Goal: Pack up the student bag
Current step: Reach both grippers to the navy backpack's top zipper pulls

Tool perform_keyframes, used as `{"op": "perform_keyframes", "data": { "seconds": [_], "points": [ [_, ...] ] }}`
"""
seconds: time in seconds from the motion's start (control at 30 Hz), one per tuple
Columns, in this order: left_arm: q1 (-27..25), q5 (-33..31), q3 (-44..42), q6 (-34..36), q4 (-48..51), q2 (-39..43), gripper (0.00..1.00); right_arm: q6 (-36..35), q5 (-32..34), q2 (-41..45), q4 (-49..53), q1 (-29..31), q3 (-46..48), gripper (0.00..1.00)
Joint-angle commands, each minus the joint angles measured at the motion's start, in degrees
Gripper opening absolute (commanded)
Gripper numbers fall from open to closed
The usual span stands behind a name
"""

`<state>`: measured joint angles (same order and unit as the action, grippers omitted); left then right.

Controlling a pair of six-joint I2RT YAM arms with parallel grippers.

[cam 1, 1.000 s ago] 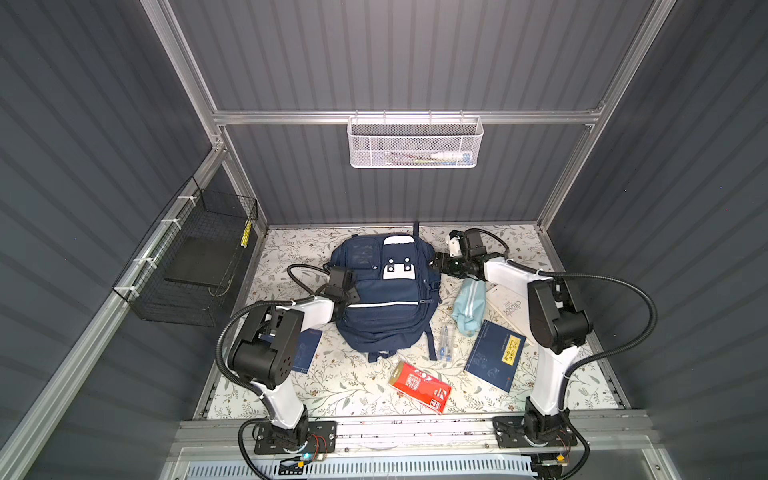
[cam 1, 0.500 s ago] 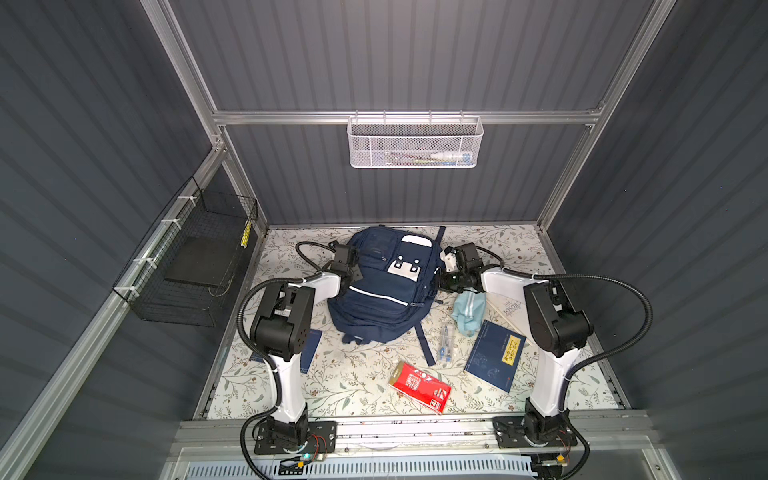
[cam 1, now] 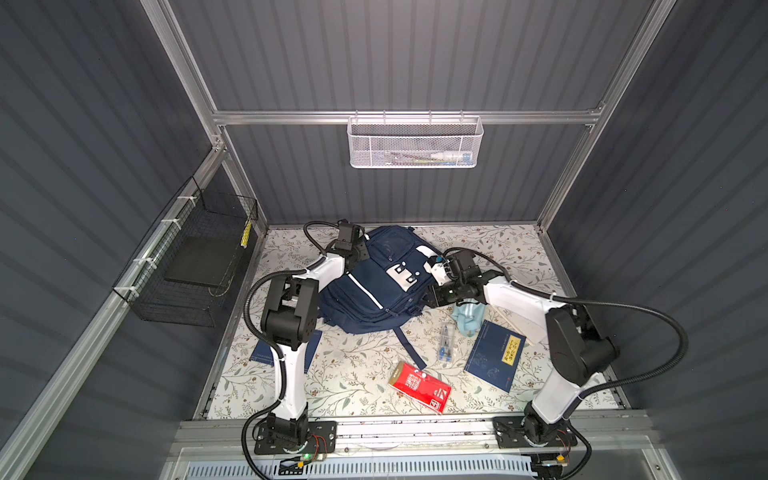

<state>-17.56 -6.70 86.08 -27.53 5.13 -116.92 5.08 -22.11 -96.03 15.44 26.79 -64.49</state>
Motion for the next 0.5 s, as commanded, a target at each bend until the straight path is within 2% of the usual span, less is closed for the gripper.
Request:
{"op": "perform_keyframes", "data": {
  "seconds": [0.0,0.1,0.3,0.47],
  "points": [
    [-0.1,1.98,-6.81,0.7,1.68,10.88,0.67,-20.86,4.28,5.23,-0.02,-1.53,1.18,0.52],
    [-0.19,4.66,-15.73,-1.26,2.63,19.73,0.68,-31.35,-0.29,6.47,-2.17,-4.19,2.12,0.55],
    [-1.1,10.0,-33.76,-5.5,4.23,33.84,0.63,-53.06,0.97,2.51,-4.8,-2.15,2.36,0.58],
    [-1.51,10.95,-43.96,-8.1,2.17,38.11,0.6,-59.49,5.44,-3.65,-2.72,1.67,0.21,0.58]
  ]
}}
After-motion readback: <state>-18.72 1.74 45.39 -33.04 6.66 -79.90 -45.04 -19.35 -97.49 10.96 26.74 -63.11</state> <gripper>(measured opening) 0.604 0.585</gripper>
